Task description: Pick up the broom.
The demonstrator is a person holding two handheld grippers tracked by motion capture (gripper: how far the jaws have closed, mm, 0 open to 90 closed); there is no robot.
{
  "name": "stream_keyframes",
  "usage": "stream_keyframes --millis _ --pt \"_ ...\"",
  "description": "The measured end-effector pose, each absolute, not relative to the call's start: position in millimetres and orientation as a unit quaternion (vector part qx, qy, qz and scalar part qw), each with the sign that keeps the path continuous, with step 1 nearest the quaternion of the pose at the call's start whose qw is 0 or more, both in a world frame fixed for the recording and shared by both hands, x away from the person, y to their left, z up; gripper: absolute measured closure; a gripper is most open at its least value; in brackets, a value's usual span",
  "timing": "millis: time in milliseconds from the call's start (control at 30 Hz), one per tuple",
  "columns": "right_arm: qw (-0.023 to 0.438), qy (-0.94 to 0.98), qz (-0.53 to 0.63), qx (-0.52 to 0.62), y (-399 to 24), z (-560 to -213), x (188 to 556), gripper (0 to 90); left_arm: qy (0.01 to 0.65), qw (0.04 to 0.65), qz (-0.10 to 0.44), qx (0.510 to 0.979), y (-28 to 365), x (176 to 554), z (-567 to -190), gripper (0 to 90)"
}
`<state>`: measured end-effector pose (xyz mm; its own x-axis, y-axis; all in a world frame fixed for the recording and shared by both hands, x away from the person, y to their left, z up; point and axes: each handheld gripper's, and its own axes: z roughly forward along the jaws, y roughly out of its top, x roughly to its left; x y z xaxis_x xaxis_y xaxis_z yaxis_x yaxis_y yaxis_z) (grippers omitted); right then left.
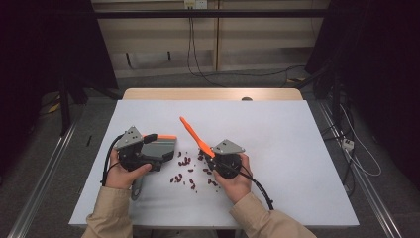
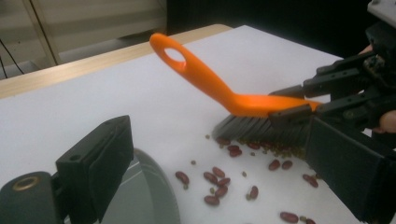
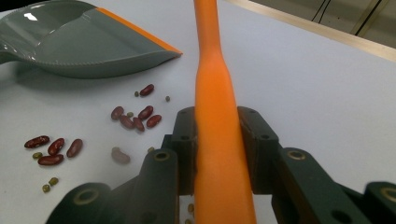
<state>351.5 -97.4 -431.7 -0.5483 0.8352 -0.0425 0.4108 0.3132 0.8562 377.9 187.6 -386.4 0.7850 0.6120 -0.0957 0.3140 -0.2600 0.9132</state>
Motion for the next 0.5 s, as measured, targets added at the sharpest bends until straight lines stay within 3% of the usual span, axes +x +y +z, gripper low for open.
stream_keyframes --millis 500 --pt "0.251 0.765 0.444 0.393 -118.1 -416.9 364.5 71.3 0.298 0.519 0.145 0.788 202.0 364.5 -404.5 7.5"
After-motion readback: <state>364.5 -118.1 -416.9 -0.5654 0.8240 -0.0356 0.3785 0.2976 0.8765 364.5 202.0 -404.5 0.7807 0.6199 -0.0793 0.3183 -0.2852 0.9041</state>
